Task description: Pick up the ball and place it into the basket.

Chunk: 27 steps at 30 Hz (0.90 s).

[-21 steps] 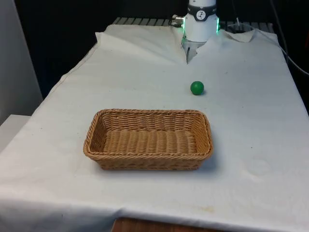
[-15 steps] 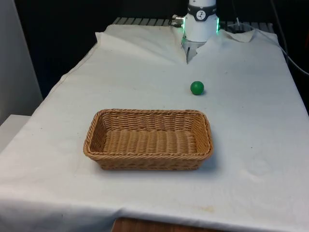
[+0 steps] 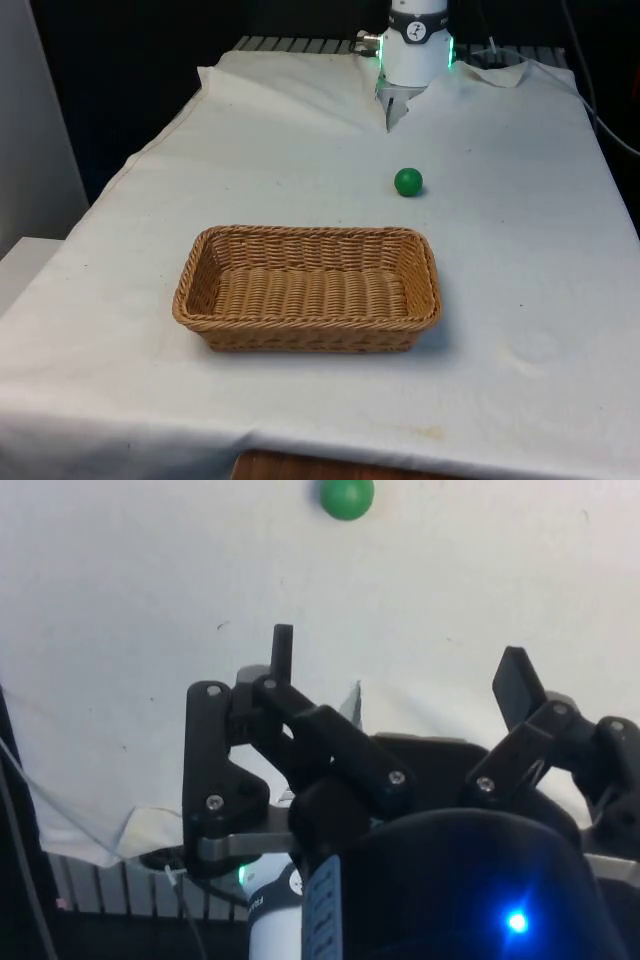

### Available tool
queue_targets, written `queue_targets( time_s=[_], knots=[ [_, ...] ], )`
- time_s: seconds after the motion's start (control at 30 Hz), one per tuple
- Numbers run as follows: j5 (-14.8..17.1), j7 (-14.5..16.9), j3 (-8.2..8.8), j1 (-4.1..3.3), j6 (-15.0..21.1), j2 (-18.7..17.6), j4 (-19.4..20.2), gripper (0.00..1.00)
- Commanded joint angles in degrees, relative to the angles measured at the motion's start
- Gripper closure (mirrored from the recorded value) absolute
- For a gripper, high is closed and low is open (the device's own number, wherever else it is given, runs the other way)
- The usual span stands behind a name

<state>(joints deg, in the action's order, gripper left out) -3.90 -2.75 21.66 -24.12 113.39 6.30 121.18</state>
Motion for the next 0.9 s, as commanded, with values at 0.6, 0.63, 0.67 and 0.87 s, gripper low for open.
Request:
queue_targets(
  time_s=[0.6,0.63,0.67,0.87],
  knots=[
    [1.6,1.66,0.63,-0.11,13.24,3.55,13.12,0.0],
    [1.78,1.83,0.69,-0.11,13.75,3.38,13.41,0.0],
    [2.01,2.01,0.74,-0.11,14.27,3.15,13.69,0.0],
    [2.64,2.52,1.09,-0.06,17.13,1.2,15.18,0.0]
  ],
)
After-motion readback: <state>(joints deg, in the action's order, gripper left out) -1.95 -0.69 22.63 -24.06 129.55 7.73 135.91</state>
